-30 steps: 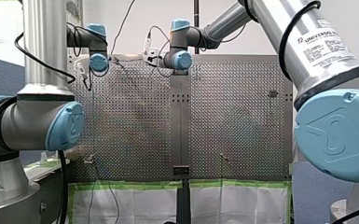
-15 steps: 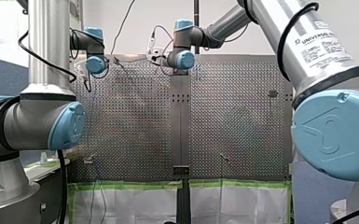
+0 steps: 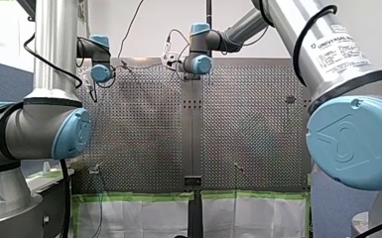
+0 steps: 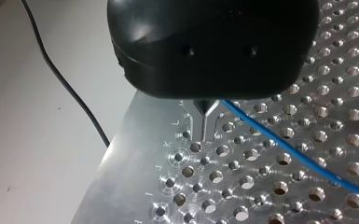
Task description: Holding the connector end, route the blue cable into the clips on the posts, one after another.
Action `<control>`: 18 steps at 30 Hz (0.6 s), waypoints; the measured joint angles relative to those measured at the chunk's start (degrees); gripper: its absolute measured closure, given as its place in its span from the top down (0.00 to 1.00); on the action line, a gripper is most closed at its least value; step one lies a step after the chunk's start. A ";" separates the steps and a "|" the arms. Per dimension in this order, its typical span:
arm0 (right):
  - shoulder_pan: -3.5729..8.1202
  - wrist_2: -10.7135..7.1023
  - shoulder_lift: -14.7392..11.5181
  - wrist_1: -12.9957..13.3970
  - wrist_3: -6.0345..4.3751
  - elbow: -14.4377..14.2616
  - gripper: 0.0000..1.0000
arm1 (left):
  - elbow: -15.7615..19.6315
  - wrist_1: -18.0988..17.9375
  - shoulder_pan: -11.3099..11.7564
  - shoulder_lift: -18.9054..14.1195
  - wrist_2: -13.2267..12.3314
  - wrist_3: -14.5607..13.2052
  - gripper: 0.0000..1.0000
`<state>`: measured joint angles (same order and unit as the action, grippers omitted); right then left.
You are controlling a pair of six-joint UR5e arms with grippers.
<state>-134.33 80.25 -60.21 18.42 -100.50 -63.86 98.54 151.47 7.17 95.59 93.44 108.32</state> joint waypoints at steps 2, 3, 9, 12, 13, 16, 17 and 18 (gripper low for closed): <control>0.26 0.04 0.01 0.03 0.01 0.00 0.00 | -0.08 -0.04 0.05 0.09 -0.34 0.17 0.00; 0.41 0.06 0.04 0.06 0.02 0.00 0.00 | -0.09 -0.06 0.06 0.11 -0.48 0.26 0.00; 0.92 0.01 0.13 0.09 0.14 0.00 0.00 | -0.11 -0.11 0.17 0.14 -0.85 0.60 0.00; 1.06 -0.11 0.14 0.06 0.24 0.06 0.00 | -0.12 -0.11 0.22 0.15 -0.91 1.14 0.00; 1.08 -0.13 0.15 0.04 0.26 0.09 0.00 | -0.12 -0.12 0.23 0.16 -0.93 1.46 0.00; 1.11 -0.20 0.18 -0.01 0.28 0.24 0.00 | -0.12 0.00 0.23 0.14 -0.71 2.79 0.34; 1.11 -0.22 0.18 -0.02 0.30 0.29 0.00 | -0.12 0.08 0.21 0.14 -0.53 3.23 0.52; 1.11 -0.24 0.18 -0.05 0.33 0.33 0.00 | -0.12 0.12 0.17 0.13 -0.47 3.48 0.52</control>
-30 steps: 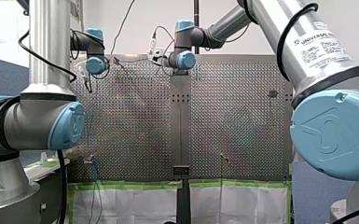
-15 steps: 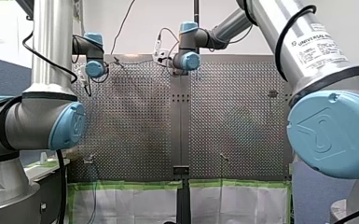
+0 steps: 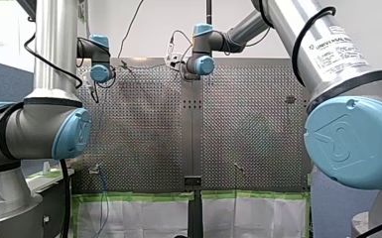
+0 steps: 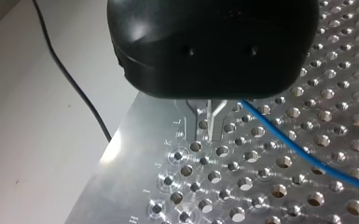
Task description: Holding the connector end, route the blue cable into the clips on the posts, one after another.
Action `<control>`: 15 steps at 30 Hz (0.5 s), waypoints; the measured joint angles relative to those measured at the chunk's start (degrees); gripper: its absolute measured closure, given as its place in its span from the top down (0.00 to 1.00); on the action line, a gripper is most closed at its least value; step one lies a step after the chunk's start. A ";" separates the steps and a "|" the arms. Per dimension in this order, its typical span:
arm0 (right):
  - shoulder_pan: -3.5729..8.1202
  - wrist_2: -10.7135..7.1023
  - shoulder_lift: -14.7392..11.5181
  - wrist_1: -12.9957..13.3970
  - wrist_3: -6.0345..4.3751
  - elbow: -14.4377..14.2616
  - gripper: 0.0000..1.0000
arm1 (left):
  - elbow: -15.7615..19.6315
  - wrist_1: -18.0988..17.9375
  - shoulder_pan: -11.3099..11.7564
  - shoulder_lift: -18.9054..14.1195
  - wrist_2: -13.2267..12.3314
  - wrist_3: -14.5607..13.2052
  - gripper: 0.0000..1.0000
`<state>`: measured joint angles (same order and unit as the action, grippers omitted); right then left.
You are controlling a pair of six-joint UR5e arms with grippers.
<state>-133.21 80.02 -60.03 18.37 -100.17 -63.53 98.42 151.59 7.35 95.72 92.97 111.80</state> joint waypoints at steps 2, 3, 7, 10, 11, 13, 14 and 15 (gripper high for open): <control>0.01 -0.01 -0.01 -0.08 0.02 0.05 0.00 | 0.00 0.15 -0.11 -0.04 0.07 0.32 0.87; 0.01 -0.02 -0.01 -0.16 0.03 0.05 0.00 | 0.00 0.29 -0.17 -0.06 0.09 0.37 0.87; 0.01 -0.02 -0.04 -0.37 0.10 0.08 0.00 | 0.00 1.50 -0.05 -0.12 0.20 0.45 1.00; 0.00 -0.03 -0.05 -0.47 0.14 0.09 0.00 | 0.00 2.71 -0.01 -0.20 0.92 0.39 1.00; -0.01 -0.02 -0.04 -0.54 0.16 0.07 0.00 | 0.00 3.33 -0.05 -0.29 1.44 0.35 1.00; -0.04 -0.03 -0.05 -0.80 0.24 0.08 0.00 | 0.00 4.06 -0.07 -0.60 2.30 0.36 1.00; -0.05 -0.03 -0.05 -0.96 0.31 0.08 0.00 | 0.00 4.55 -0.08 -0.90 2.91 0.58 1.00; -0.08 -0.03 -0.05 -1.14 0.43 0.08 0.00 | 0.00 4.98 -0.08 -1.14 3.32 0.88 1.00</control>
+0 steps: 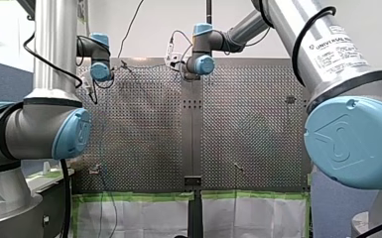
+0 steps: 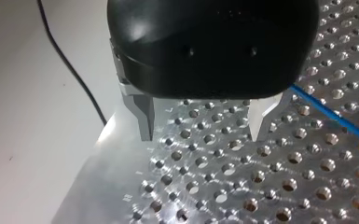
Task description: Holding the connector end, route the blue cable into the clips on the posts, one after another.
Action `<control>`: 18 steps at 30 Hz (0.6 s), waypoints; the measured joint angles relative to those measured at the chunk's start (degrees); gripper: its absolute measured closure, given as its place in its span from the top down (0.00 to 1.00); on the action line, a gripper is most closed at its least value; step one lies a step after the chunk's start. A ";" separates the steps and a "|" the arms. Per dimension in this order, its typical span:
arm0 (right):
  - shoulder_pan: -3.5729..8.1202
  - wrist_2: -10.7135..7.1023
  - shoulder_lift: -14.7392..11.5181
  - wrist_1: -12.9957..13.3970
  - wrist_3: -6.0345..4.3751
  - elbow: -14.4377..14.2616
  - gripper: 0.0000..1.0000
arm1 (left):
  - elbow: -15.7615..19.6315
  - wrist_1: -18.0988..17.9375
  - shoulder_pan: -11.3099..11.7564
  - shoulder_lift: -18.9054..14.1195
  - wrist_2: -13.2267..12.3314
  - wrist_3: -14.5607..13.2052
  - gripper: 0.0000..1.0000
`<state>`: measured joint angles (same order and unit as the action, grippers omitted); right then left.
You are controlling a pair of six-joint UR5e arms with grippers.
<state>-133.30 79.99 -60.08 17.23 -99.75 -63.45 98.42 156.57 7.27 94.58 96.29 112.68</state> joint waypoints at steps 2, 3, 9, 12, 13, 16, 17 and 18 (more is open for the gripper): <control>-0.05 0.00 0.00 -0.17 0.15 0.01 0.00 | 0.01 1.09 0.00 -0.51 0.40 1.00 1.00; -0.08 0.00 -0.01 -0.25 0.22 -0.01 0.00 | 0.01 1.65 0.01 -0.69 0.31 1.51 1.00; -0.13 0.00 0.00 -0.34 0.32 0.00 0.00 | 0.00 5.29 0.08 -1.17 -2.32 5.09 1.00; -0.13 0.00 -0.01 -0.34 0.33 -0.01 0.00 | 0.00 6.71 -0.26 -1.30 -3.69 6.54 1.00; -0.12 0.00 0.00 -0.35 0.33 -0.02 0.00 | 0.00 7.13 -0.35 -1.43 -4.09 6.94 1.00; -0.12 0.00 0.00 -0.39 0.32 -0.01 0.00 | 0.01 8.69 -0.57 -2.04 -5.48 8.51 1.00; -0.12 0.00 0.00 -0.40 0.33 -0.01 0.00 | 0.01 9.37 -0.62 -2.26 -5.82 9.19 1.00; -0.12 0.00 -0.01 -0.41 0.33 -0.01 0.00 | 0.01 9.87 -0.64 -2.38 -5.94 9.72 1.00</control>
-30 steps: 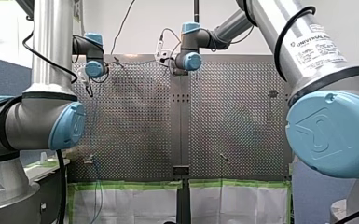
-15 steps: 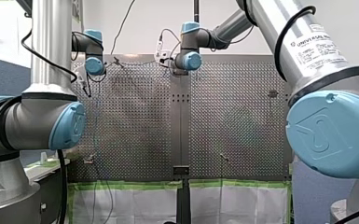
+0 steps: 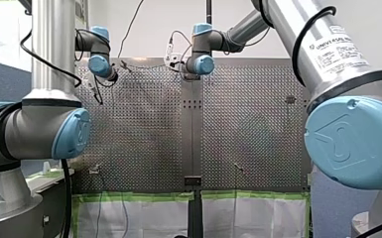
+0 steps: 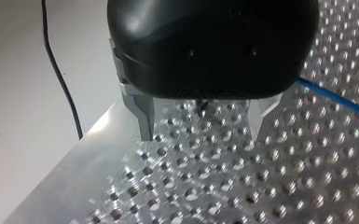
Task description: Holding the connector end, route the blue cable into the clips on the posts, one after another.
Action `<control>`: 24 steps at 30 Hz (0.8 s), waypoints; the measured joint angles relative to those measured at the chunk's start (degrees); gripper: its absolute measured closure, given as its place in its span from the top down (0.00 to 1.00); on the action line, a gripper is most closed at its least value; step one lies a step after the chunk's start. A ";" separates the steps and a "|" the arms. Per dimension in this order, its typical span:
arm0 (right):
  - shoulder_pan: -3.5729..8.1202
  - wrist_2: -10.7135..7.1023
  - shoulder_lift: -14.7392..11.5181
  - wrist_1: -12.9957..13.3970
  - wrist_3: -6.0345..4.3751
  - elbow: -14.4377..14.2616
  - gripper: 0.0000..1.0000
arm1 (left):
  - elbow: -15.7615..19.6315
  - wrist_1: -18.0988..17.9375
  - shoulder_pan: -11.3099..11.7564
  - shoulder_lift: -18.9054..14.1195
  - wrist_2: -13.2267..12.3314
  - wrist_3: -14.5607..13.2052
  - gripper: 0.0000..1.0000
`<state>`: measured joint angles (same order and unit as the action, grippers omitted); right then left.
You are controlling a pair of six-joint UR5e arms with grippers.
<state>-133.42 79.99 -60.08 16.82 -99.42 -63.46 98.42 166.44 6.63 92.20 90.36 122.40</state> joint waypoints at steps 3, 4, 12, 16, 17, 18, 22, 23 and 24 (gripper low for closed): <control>0.02 0.00 0.00 0.00 0.00 0.01 0.00 | 0.02 1.40 -0.04 -0.21 0.12 1.16 1.00; 0.02 0.00 0.00 0.02 0.00 0.01 0.00 | 0.02 1.66 -0.07 -0.23 0.20 1.33 1.00; 0.04 0.01 0.01 0.00 0.04 -0.01 0.00 | 0.16 4.24 -0.49 -0.60 0.69 1.69 1.00; 0.06 0.04 0.01 0.02 0.05 0.01 0.00 | 1.01 4.55 -0.65 -1.73 0.86 2.31 1.00; 0.06 0.03 0.01 0.02 0.04 0.02 0.00 | 1.22 4.59 -0.71 -1.96 0.81 2.56 1.00; 0.06 0.02 0.01 0.01 0.03 0.02 0.00 | 1.38 4.62 -0.78 -2.10 0.74 2.68 1.00; 0.05 0.03 0.02 -0.01 0.06 0.02 0.00 | 2.54 4.67 -1.05 -3.05 0.65 3.10 1.00; 0.05 0.04 0.01 -0.02 0.07 0.02 0.00 | 3.13 4.49 -1.11 -3.55 0.65 3.32 1.00; 0.05 0.06 0.01 -0.02 0.08 0.02 0.00 | 3.59 4.23 -1.17 -3.95 0.65 3.46 1.00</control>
<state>-133.36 80.05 -60.07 16.80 -99.34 -63.44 102.01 170.68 5.46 88.25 91.01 125.86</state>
